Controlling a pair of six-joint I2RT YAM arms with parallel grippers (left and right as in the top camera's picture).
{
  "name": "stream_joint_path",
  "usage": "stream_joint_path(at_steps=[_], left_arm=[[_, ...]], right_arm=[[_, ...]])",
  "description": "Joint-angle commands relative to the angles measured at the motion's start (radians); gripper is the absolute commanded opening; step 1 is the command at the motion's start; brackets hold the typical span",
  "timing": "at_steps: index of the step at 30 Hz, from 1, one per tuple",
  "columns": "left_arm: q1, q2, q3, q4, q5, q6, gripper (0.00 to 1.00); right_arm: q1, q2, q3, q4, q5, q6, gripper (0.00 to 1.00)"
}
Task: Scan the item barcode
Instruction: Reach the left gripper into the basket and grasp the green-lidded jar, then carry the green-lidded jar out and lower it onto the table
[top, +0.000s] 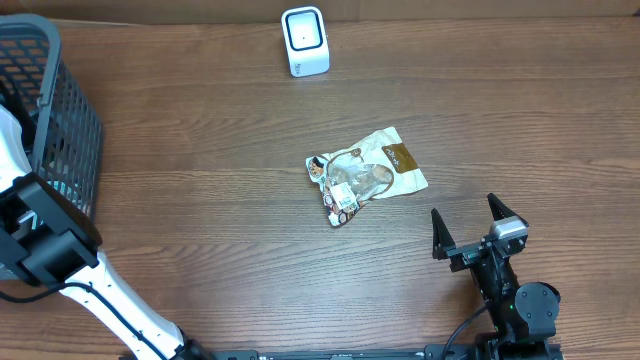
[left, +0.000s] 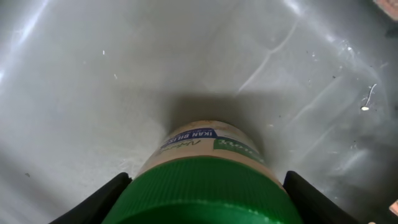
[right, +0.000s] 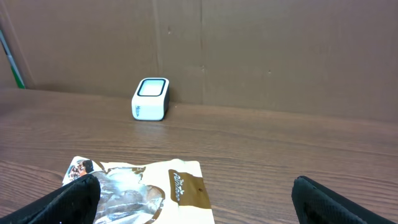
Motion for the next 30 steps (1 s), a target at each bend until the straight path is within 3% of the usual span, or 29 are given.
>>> stream_joint_path(at_steps=[1,17,30], left_arm=[[0.005,0.014,-0.006,0.000,0.012,-0.007,0.56],[0.006,-0.065,0.111,-0.067,0.027,-0.045,0.52],[0.006,-0.385,0.294,-0.132,0.084,-0.056,0.53]], right_arm=[[-0.005,-0.012,-0.011,0.005,-0.005,0.005,1.00],[-0.005,-0.012,-0.011,0.005,-0.005,0.005,1.00],[-0.005,-0.012,-0.011,0.005,-0.005,0.005,1.00]])
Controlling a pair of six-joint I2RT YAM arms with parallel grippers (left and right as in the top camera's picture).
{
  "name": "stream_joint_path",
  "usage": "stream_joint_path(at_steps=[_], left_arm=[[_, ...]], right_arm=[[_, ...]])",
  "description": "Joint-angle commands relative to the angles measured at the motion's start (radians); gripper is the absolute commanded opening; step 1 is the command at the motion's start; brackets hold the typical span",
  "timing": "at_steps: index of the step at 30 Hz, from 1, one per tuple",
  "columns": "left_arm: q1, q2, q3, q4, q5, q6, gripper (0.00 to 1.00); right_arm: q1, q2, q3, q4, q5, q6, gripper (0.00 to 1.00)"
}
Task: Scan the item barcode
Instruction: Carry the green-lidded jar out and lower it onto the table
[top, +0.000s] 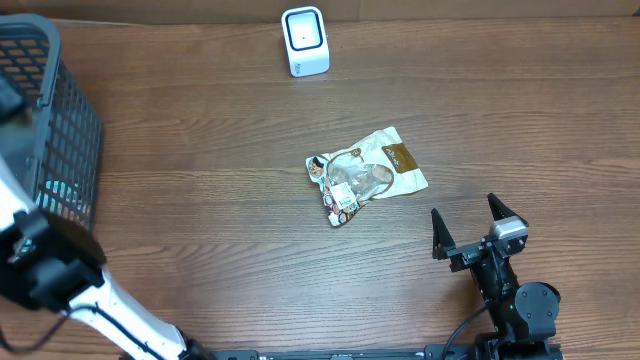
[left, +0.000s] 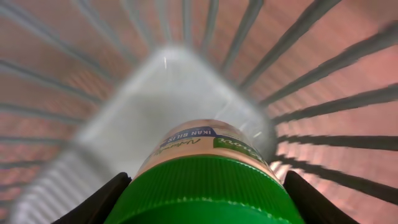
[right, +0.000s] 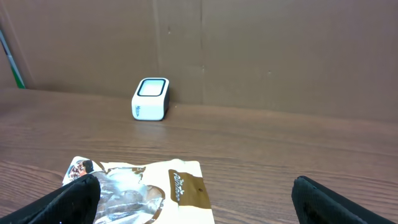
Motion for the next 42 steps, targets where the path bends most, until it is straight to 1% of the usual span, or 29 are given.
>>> stream_joint_path(at_steps=[1,6,10,16,19,25,30,35,42], left_arm=[[0.006,-0.177,0.070,0.003,0.042,-0.016,0.53],[0.003,-0.350,0.077,-0.008,0.078,-0.017,0.53],[0.001,-0.463,0.077,-0.060,0.169,-0.016,0.53],[-0.036,-0.533,0.075,-0.194,0.320,-0.016,0.52],[-0.092,-0.526,0.068,-0.246,0.344,-0.015,0.52],[-0.270,-0.474,0.009,-0.318,0.341,-0.004,0.53],[-0.422,-0.409,-0.078,-0.333,0.283,-0.005,0.53],[-0.553,-0.346,-0.221,-0.306,0.216,-0.010,0.52],[-0.694,-0.268,-0.476,-0.138,0.197,-0.032,0.52]], right_arm=[[-0.005,-0.012,-0.011,0.005,-0.005,0.005,1.00],[-0.005,-0.012,-0.011,0.005,-0.005,0.005,1.00],[-0.005,-0.012,-0.011,0.005,-0.005,0.005,1.00],[-0.005,-0.012,-0.011,0.005,-0.005,0.005,1.00],[-0.005,-0.012,-0.011,0.005,-0.005,0.005,1.00],[-0.005,-0.012,-0.011,0.005,-0.005,0.005,1.00],[-0.005,-0.012,-0.011,0.005,-0.005,0.005,1.00],[-0.005,-0.012,-0.011,0.005,-0.005,0.005,1.00],[-0.005,-0.012,-0.011,0.005,-0.005,0.005,1.00]])
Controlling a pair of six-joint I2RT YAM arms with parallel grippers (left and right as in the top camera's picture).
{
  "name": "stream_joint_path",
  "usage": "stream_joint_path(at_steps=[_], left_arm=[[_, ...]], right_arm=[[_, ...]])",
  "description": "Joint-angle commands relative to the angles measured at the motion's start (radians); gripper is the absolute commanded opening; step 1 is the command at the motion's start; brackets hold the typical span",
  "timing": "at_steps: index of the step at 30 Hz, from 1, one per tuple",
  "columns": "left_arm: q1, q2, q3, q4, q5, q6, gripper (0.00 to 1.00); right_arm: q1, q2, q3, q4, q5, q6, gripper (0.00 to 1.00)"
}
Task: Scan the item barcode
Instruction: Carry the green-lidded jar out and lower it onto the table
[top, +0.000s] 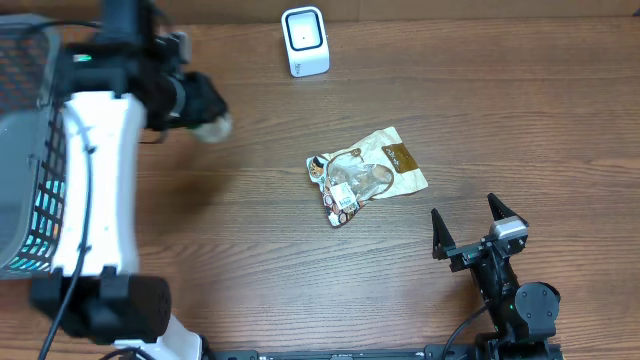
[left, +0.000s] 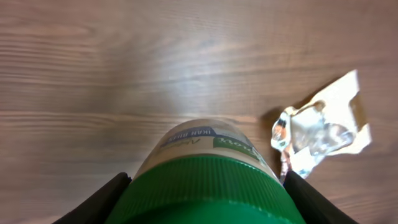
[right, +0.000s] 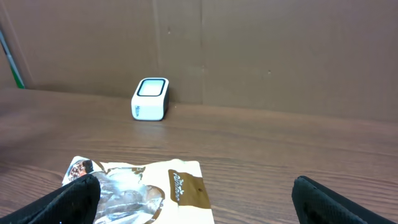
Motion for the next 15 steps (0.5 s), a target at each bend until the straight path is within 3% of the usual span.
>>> stream_joint_path(at_steps=[1,15], left_arm=[[-0.057,0.034,-0.096,0.056,-0.043,-0.033,0.53],[-0.169,0.134,-0.417,0.342,-0.082,-0.081,0.54]], right_arm=[[-0.005,-0.012,-0.011,0.005,-0.005,0.005,1.00],[-0.005,-0.012,-0.011,0.005,-0.005,0.005,1.00]])
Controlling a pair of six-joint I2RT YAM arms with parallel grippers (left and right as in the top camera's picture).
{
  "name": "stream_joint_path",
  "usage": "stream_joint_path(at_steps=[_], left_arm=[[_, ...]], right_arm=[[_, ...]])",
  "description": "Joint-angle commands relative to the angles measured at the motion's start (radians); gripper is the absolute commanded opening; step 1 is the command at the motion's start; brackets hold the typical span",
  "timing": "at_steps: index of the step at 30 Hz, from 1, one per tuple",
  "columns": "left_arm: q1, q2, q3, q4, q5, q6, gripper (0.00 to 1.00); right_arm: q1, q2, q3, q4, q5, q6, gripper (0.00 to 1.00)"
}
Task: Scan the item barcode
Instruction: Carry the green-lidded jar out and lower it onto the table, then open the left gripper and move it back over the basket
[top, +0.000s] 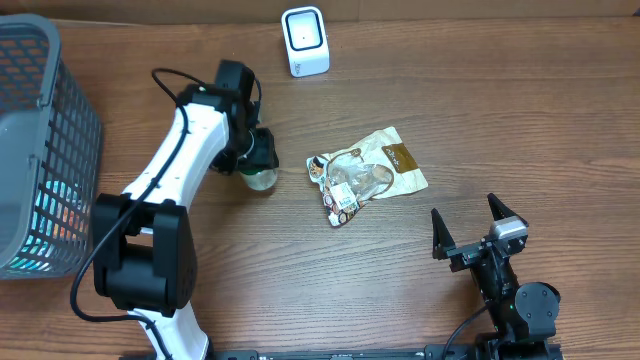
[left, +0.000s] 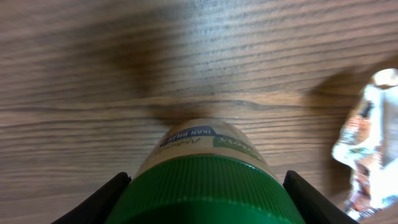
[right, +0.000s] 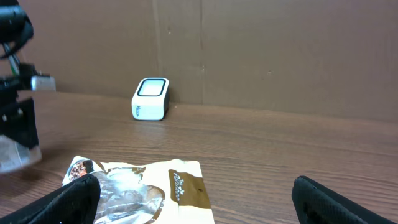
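Note:
A clear jar with a green lid (left: 205, 186) and a blue-and-white label is held in my left gripper (left: 205, 202), black fingers (left: 102, 200) on both sides of the lid. In the overhead view the jar (top: 263, 179) is low over the table, left of the crumpled snack packet (top: 365, 175). Whether it touches the wood I cannot tell. The white scanner (top: 305, 40) stands at the far edge, its window facing up. My right gripper (top: 478, 228) rests open near the front right, empty.
A dark mesh basket (top: 45, 120) holding more items stands at the far left. A brown cardboard wall (right: 249, 50) backs the table behind the scanner (right: 151, 98). The snack packet (right: 143, 186) lies just ahead of the right gripper.
My left gripper with the jar has gone from the far left part of the table toward the middle and lower, now right beside the snack packet. The right arm is unchanged.
My left gripper was shut on the green-lidded jar down inside the basket. Then it held the jar higher between the basket's bars. Later the jar was over the table right of the basket, and now it is low next to the snack packet.

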Motion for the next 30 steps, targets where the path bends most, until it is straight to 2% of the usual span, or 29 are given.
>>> stream_joint_path(at_steps=[1,8,13,17,24,30], left_arm=[[-0.007,-0.002,-0.042,0.040,-0.011,-0.026,0.56],[-0.006,-0.002,-0.056,0.068,-0.009,-0.021,0.78],[-0.006,-0.004,0.007,0.039,0.000,-0.020,0.79],[0.013,-0.025,0.200,-0.066,-0.006,-0.006,0.80],[0.116,-0.068,0.677,-0.290,-0.008,-0.006,0.83],[0.337,-0.101,0.955,-0.464,-0.014,-0.011,0.86]], right_arm=[[-0.005,-0.012,-0.011,0.005,-0.005,0.004,1.00],[-0.005,-0.012,-0.011,0.005,-0.005,0.004,1.00],[-0.005,-0.012,-0.011,0.005,-0.005,0.004,1.00],[-0.005,-0.012,-0.011,0.005,-0.005,0.004,1.00],[-0.005,-0.012,-0.011,0.005,-0.005,0.004,1.00],[-0.005,-0.012,-0.011,0.005,-0.005,0.004,1.00]])
